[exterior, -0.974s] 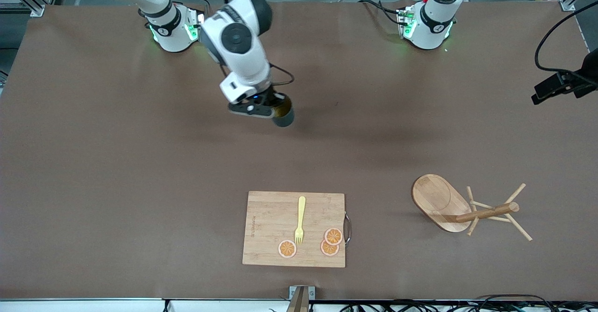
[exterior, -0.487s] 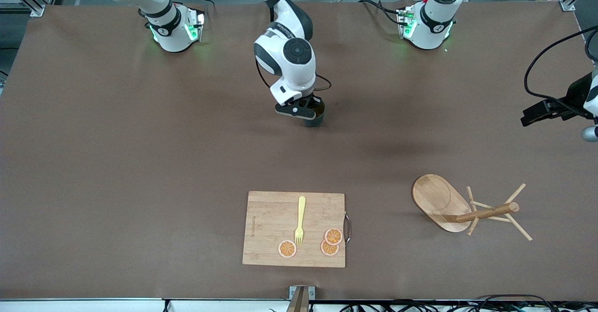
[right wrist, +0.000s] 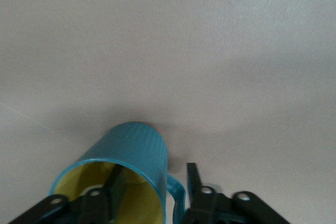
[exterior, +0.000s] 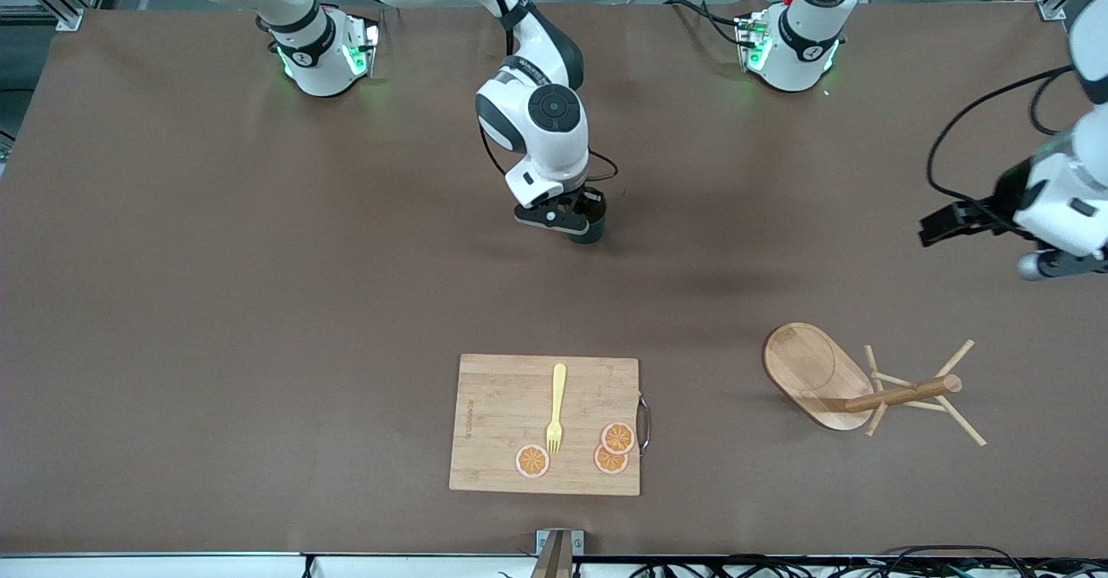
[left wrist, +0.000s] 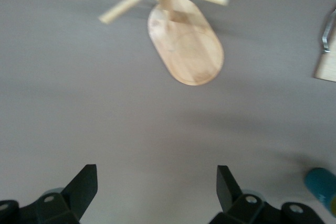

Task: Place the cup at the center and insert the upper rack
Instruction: 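Carry the teal mug toward the table middle with the right gripper, then set the mug down with the right gripper while the left gripper approaches, then grasp the mug handle with the left gripper while the right gripper withdraws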

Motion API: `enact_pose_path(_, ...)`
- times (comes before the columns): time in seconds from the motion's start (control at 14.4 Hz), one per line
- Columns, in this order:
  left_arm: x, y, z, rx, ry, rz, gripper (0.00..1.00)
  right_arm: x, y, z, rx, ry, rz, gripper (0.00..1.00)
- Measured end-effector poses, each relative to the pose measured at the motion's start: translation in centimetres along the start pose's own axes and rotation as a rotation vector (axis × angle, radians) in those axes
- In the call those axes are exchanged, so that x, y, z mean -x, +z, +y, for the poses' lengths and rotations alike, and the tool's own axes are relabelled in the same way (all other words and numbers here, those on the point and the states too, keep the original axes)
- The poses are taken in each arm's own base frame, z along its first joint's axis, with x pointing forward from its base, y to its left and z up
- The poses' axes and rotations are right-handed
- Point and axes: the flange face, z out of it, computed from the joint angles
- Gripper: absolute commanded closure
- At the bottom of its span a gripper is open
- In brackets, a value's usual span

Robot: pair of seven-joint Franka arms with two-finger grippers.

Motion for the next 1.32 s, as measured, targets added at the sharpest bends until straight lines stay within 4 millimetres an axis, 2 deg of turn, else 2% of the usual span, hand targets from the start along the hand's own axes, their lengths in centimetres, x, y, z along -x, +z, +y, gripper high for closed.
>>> enact_pose_path(0.07, 0.9, -0.2, 2.6, 0.001, -0.007, -0.001, 0.00, -0.5, -1.3, -0.1, 0.004, 0.000, 0.001, 0.00)
enact_pose_path(0.21, 2.9, -0.6, 7.4, 0.003, -0.034, -0.001, 0.00, -2.1, -5.3, 0.7, 0.021, -0.028, -0.006, 0.00)
enact_pose_path(0.35, 5.1, -0.7, 11.7, 0.003, -0.074, -0.004, 0.00, -5.4, -10.4, 3.3, 0.034, -0.077, -0.024, 0.00)
enact_pose_path(0.42, 6.4, -0.7, 13.9, 0.003, -0.104, -0.007, 0.00, -7.8, -13.1, 5.7, 0.039, -0.107, -0.037, 0.00)
enact_pose_path(0.56, 9.2, -0.4, 18.3, 0.000, -0.160, -0.012, 0.00, -13.4, -18.0, 11.9, 0.035, -0.166, -0.060, 0.00)
enact_pose_path(0.7, 12.2, 0.5, 22.5, -0.012, -0.221, -0.024, 0.00, -18.4, -21.4, 18.8, 0.027, -0.218, -0.081, 0.00)
enact_pose_path(0.9, 16.3, 3.3, 28.8, -0.061, -0.320, 0.002, 0.00, -23.8, -24.0, 28.5, 0.030, -0.245, -0.109, 0.00)
enact_pose_path(1.11, 20.3, 8.5, 35.3, -0.104, -0.450, 0.058, 0.00, -27.0, -25.1, 36.7, 0.069, -0.305, -0.133, 0.00)
enact_pose_path(1.32, 25.6, 15.7, 41.1, -0.179, -0.544, 0.134, 0.00, -29.7, -25.6, 45.0, 0.053, -0.376, -0.149, 0.00)
